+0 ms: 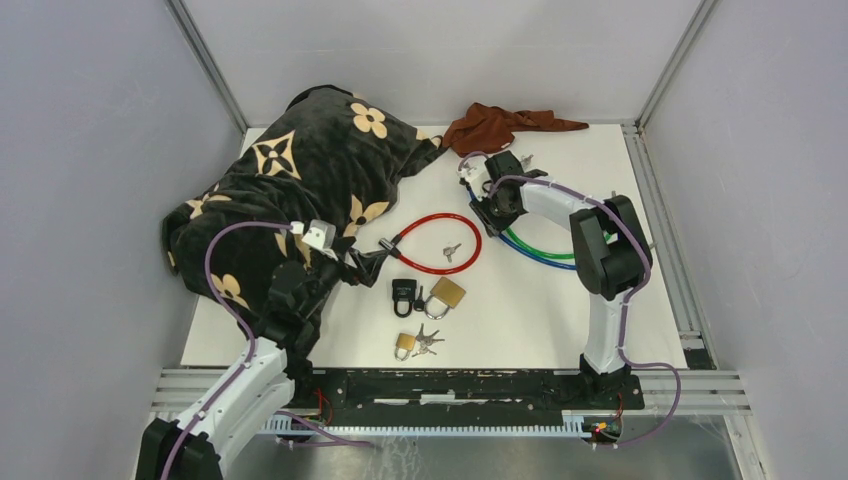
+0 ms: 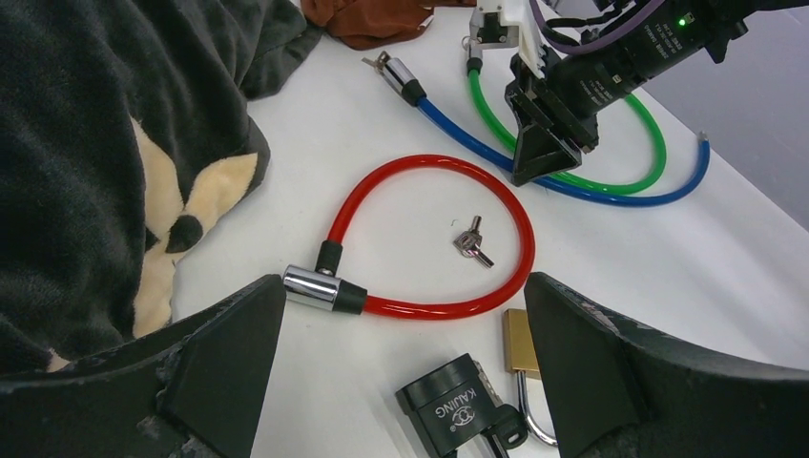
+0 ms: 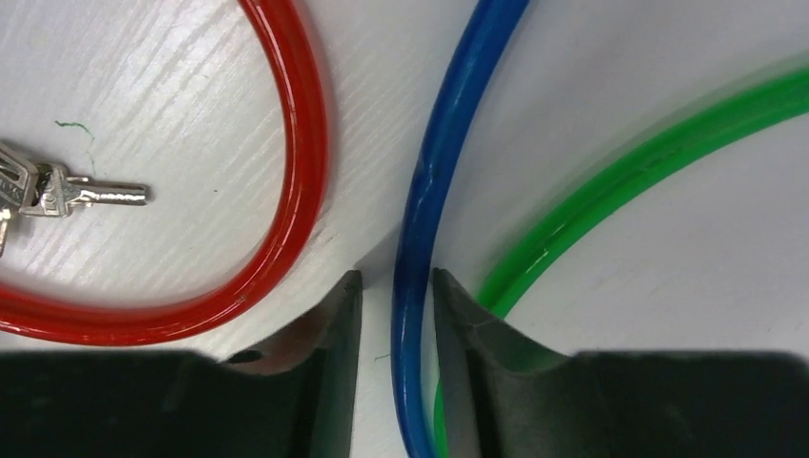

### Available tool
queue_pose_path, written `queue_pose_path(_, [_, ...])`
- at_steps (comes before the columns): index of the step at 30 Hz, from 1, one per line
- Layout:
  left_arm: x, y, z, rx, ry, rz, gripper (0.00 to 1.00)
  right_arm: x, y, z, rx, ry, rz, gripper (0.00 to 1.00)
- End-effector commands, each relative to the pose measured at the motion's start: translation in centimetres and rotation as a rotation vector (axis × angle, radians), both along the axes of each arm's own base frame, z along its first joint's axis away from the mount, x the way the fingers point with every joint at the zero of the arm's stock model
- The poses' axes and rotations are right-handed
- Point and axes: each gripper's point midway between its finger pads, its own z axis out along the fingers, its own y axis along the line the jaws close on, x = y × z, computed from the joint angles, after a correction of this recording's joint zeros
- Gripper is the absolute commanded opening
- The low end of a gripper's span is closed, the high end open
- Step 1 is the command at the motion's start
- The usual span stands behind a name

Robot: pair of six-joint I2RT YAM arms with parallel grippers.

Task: Lock with the key
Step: Pick up the lock from the center of the board, then lock the lock.

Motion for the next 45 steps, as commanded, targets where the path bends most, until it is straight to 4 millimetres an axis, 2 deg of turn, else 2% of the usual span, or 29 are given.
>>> queue_pose_path(1, [-0.1, -0.1, 1.2, -0.023, -0.054, -0.016, 1.0, -1.6, -1.9, -2.2, -0.102, 0.075, 0.02, 0.3])
queue_pose_path(2, [0.0, 0.0, 1.2, -0.021, -0.054, -0.014, 1.0, -1.6, -1.9, -2.3, -0.097, 0.082, 0.018, 0.19])
queue_pose_path(4, [0.0, 0.3, 1.4, -0.021, -0.058, -0.008, 1.0, -1.5, -1.6, -1.9, -0.064, 0.087, 0.008, 0.03])
queue_pose_path(5, [0.0, 0.4, 1.7, -0.022, -0.067, -0.01, 1.0, -1.2, -1.1, -1.3, -0.04, 0.076, 0.004, 0.0])
queue_pose_path(7, [-0.1, 0.3, 2.1, -0.02, -0.083, -0.025, 0.97, -0.2, 0.1, 0.7, 0.028, 0.029, -0.017, 0.0])
queue_pose_path(12, [-0.1, -0.5, 2.8, -0.085, -0.036, -0.06, 0.89, 2.0, 3.1, 9.3, 0.291, -0.141, -0.091, 0.0])
queue_pose_path(16, [0.1, -2.1, 4.4, -0.179, 0.016, -0.125, 0.82, 1.4, 4.6, 16.6, 0.53, -0.306, -0.13, 0.0])
queue_pose_path(18, [0.5, -3.0, 4.8, -0.197, 0.05, -0.153, 0.8, 0.5, 4.9, 19.3, 0.638, -0.373, -0.153, 0.0])
queue_pose_path(20, [0.6, -4.8, 5.0, -0.187, 0.069, -0.19, 0.77, -0.5, 5.1, 21.5, 0.75, -0.43, -0.176, 0.0])
queue_pose_path(23, [-0.3, -9.6, 5.9, -0.145, 0.064, -0.283, 0.79, -2.0, 5.1, 24.4, 0.876, -0.491, -0.189, 0.0])
queue_pose_path(25, [-1.0, -13.5, 6.9, -0.12, 0.039, -0.377, 0.85, -2.9, 5.2, 25.5, 0.914, -0.504, -0.17, 0.0])
queue_pose_path(28, [-0.4, -17.5, 8.1, -0.152, 0.039, -0.439, 0.89, -4.2, 5.0, 26.2, 0.946, -0.509, -0.167, 0.0])
queue_pose_path(30, [0.2, -19.6, 7.8, -0.132, 0.023, -0.451, 0.91, -5.1, 4.8, 26.7, 0.993, -0.522, -0.176, 0.0])
queue_pose_path(34, [0.6, -23.4, 6.8, -0.105, 0.015, -0.485, 0.95, -6.9, 5.2, 29.0, 1.081, -0.538, -0.117, 0.0])
queue_pose_path(36, [1.1, -24.7, 6.3, -0.096, 0.02, -0.469, 0.97, -7.7, 5.3, 29.9, 1.087, -0.546, -0.081, 0.0])
queue_pose_path(40, [2.4, -26.0, 5.5, -0.086, 0.035, -0.414, 0.97, -8.8, 5.1, 30.9, 1.111, -0.559, -0.064, 0.0])
queue_pose_path(44, [3.0, -27.5, 6.1, -0.082, -0.013, -0.413, 0.94, -9.8, 5.2, 31.3, 1.168, -0.552, -0.053, 0.0])
queue_pose_path(45, [3.2, -27.7, 6.5, -0.077, -0.039, -0.412, 0.89, -10.0, 5.3, 31.4, 1.173, -0.548, -0.049, 0.0])
